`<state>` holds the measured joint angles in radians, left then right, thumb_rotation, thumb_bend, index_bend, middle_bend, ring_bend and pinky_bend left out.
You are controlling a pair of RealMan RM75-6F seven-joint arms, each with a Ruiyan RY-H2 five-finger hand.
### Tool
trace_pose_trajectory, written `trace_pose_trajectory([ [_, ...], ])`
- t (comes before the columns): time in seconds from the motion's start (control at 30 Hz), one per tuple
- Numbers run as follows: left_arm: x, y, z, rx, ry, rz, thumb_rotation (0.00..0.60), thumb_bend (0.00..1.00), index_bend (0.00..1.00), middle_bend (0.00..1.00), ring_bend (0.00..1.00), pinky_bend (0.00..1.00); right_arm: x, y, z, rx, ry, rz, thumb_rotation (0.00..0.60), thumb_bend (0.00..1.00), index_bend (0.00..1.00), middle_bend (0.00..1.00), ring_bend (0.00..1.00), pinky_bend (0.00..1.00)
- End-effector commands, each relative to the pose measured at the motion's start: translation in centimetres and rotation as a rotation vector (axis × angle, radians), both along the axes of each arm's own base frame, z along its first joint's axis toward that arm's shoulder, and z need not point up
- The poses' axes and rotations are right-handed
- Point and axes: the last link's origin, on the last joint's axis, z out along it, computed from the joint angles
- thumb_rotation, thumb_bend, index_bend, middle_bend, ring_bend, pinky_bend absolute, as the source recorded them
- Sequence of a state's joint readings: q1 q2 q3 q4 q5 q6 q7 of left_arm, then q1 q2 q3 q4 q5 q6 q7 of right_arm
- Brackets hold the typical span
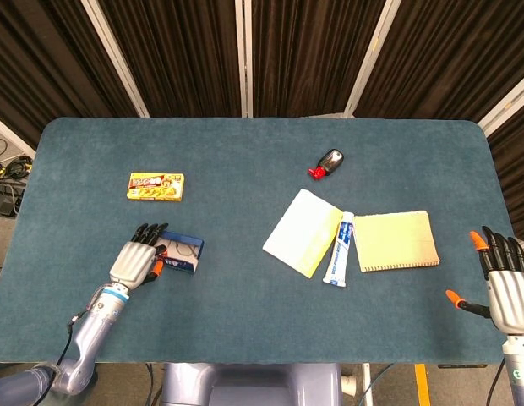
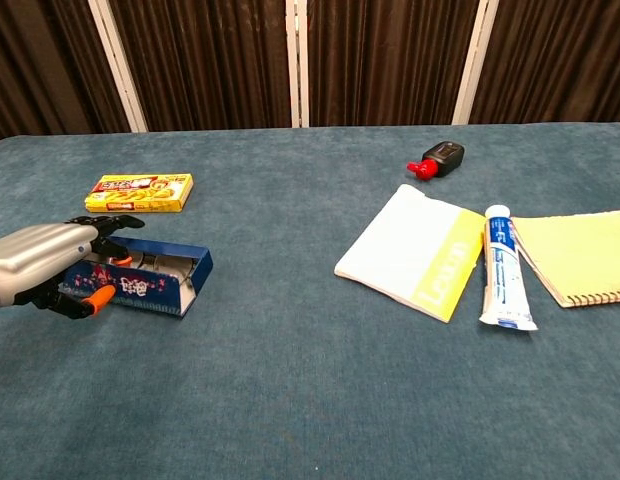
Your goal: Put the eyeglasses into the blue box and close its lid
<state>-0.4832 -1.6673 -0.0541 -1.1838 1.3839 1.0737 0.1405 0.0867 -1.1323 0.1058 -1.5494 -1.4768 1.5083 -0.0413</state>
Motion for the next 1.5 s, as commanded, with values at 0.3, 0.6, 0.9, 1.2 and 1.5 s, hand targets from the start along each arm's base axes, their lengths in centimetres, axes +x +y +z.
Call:
trace_pose_trajectory([
  [0.3,0.8,-3.0,2.9,-0.030,0.020,0.008,0.600,0.55,0.66,0.00,0.00,0.00,0.2,0.1,0.0,-0.001,-0.001,0.006,0.600,0.00,0.00,0.00,0.00,0.00],
  [0.6,1.1,-5.6,5.6,-0.077,0.109,0.061,0.600,0.55,0.65,0.00,0.00,0.00,0.3,0.2,0.2,-0.005,-0.010,0.009,0.600,0.00,0.00,0.00,0.00,0.00],
  [0.9,1.8,-4.6,5.0,-0.123,0.075,0.122,0.600,0.55,0.65,0.00,0.00,0.00,0.2,0.1,0.1,-0.001,-0.008,0.007,0.600,0.00,0.00,0.00,0.00,0.00],
  [1.2,2.1,-3.5,3.4,-0.111,0.090,0.128,0.600,0.55,0.63,0.00,0.00,0.00,0.0,0.0,0.1,-0.001,-0.008,0.000,0.600,0.00,0.00,0.00,0.00,0.00],
  [1.5,2.2,-3.0,3.4,-0.082,0.068,0.119,0.600,0.44,0.08,0.00,0.00,0.00,-0.1,0.0,0.1,-0.001,-0.008,-0.004,0.600,0.00,0.00,0.00,0.00,0.00],
])
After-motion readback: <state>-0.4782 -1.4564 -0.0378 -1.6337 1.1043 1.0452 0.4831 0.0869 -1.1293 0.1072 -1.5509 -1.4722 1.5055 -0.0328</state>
